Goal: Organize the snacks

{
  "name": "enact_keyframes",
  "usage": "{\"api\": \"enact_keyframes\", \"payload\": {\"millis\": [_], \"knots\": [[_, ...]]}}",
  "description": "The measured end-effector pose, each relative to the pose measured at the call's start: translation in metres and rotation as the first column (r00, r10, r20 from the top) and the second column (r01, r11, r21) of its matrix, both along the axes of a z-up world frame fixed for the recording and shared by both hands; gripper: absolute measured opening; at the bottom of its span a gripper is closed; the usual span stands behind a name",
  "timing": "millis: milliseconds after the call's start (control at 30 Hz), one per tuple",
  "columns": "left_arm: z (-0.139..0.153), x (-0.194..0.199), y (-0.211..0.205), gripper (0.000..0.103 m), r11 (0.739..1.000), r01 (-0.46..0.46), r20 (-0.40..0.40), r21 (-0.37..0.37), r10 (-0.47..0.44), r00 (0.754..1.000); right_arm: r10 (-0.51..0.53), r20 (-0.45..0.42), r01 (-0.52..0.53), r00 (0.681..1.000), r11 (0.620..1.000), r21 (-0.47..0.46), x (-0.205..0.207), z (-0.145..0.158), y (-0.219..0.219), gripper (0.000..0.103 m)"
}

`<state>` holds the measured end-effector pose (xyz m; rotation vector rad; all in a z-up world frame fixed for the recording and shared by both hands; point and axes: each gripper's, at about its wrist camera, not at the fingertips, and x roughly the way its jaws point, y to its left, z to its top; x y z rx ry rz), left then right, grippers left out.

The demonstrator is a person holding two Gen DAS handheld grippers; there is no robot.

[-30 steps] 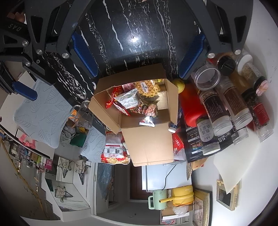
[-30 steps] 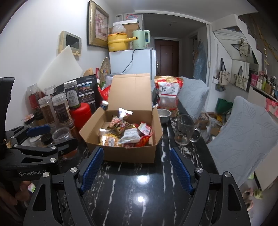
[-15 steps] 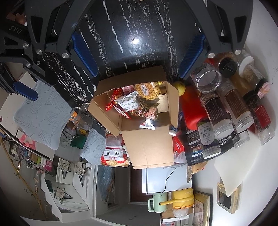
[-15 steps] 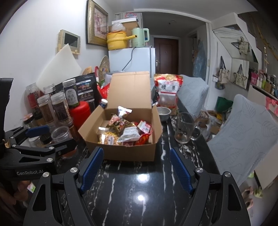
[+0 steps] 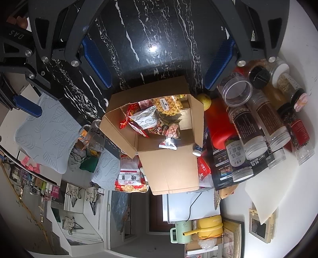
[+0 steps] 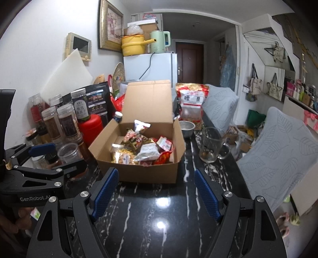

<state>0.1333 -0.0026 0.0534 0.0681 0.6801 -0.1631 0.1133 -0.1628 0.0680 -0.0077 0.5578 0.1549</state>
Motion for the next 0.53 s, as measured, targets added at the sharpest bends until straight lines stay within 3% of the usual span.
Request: {"api": "enact_keyframes", "payload": {"millis": [533], "knots": [[-0.0080,0.0011,-0.0036,0.096,1.000,0.014,-0.027,0.015,-0.014,1.000,-0.014,-0.023,0.014,1.000,1.000,0.000,0.0013,-0.0073,-0.0014,0.079]]}}
